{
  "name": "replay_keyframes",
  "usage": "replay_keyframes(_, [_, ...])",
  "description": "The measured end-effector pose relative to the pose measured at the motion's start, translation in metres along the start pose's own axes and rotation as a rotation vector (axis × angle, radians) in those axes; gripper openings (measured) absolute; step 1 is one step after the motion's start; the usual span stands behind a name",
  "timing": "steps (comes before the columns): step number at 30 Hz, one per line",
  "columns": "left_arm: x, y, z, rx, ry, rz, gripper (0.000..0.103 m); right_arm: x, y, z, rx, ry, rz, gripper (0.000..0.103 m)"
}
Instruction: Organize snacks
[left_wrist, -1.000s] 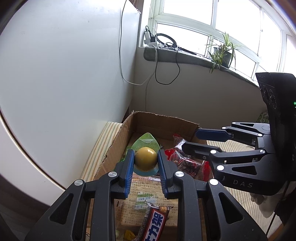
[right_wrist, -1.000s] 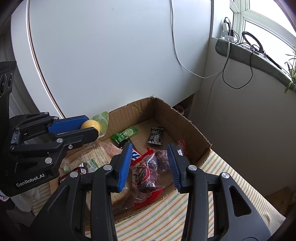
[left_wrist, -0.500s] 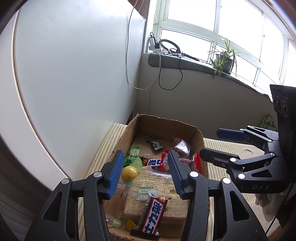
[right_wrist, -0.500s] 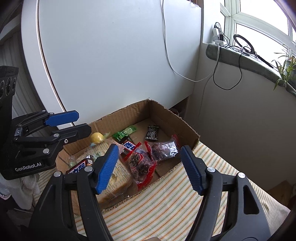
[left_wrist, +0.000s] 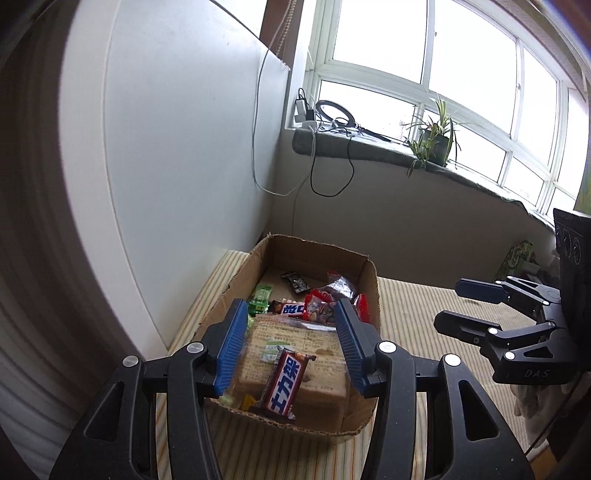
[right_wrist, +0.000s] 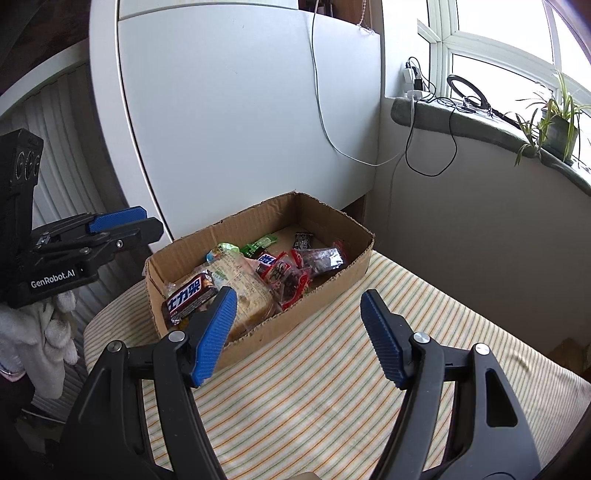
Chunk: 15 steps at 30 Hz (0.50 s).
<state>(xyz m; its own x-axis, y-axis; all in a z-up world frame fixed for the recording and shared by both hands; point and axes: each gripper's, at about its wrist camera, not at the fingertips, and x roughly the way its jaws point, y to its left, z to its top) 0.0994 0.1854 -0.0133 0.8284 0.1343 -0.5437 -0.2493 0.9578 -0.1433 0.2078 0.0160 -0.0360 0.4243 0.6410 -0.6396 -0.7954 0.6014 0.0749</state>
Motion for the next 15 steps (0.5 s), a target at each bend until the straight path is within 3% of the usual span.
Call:
replay_keyframes(9, [-0.039,-0.006,-0.023,-0.002,-0.019,0.035,0.048,-0.034,-0.001,-0.025,0.058,-0.036,-0.039,0.072])
replay_keyframes(11, [-0.044,-0.008,-0.028,-0.015,-0.019,0.042,0.056,-0.040,0.000,-0.030,0.068,-0.041,-0.066,0.072])
replay_keyframes(12, [-0.046,-0.008,-0.031,-0.024,-0.021,0.049,0.062,-0.042,0.000,-0.032,0.075,-0.038,-0.082,0.074])
replay_keyframes(13, [-0.048,-0.009,-0.034,-0.033,-0.024,0.056,0.063,-0.043,0.000,-0.034,0.084,-0.039,-0.100,0.086])
replay_keyframes(15, [-0.051,-0.010,-0.037,-0.048,-0.031,0.077,0.065,-0.051,0.000,-0.038,0.109,-0.064,-0.126,0.098])
